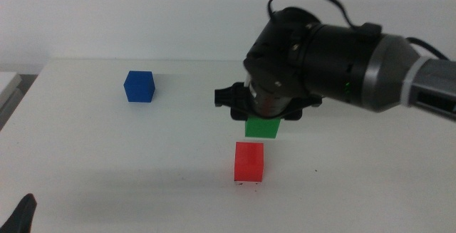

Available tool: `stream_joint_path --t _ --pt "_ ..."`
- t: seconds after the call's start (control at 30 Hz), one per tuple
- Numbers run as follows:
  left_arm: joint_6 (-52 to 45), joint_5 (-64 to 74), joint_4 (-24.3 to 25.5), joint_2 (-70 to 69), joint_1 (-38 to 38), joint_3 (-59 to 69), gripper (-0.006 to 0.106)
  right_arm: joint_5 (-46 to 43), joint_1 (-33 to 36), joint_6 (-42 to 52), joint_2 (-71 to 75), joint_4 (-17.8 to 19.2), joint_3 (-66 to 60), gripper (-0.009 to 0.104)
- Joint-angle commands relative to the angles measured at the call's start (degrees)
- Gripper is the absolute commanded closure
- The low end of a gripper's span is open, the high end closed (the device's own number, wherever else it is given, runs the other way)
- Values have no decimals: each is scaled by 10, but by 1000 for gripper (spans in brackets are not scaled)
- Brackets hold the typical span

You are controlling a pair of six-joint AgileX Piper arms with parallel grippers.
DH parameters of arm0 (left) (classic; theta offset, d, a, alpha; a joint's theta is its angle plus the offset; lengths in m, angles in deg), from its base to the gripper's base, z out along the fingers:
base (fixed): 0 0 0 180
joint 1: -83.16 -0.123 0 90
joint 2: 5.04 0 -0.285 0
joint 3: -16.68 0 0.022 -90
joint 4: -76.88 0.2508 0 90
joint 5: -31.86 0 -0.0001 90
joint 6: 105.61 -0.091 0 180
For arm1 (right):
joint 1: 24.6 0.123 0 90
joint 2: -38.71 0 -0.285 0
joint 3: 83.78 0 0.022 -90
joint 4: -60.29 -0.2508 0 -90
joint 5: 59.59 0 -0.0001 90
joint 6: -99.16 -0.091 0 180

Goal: Stack red cubes first, then green, then blue cubes in a specific spot.

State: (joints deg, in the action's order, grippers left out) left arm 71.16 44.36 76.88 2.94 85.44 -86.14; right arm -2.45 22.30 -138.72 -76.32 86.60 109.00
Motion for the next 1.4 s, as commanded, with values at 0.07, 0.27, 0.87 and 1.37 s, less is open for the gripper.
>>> stream_joint_path --t 0.07,0.27,0.87,1.37 --pt "1 -8 0 -2 1 0 7 4 12 -32 -14 19 -2 95" --pt "1 -8 0 -2 1 0 7 0 17 -32 -35 25 -2 95" --pt "1 -8 0 -2 1 0 7 -5 27 -44 -79 25 16 92" --pt "1 -8 0 -2 1 0 7 5 27 -52 -96 25 16 92"
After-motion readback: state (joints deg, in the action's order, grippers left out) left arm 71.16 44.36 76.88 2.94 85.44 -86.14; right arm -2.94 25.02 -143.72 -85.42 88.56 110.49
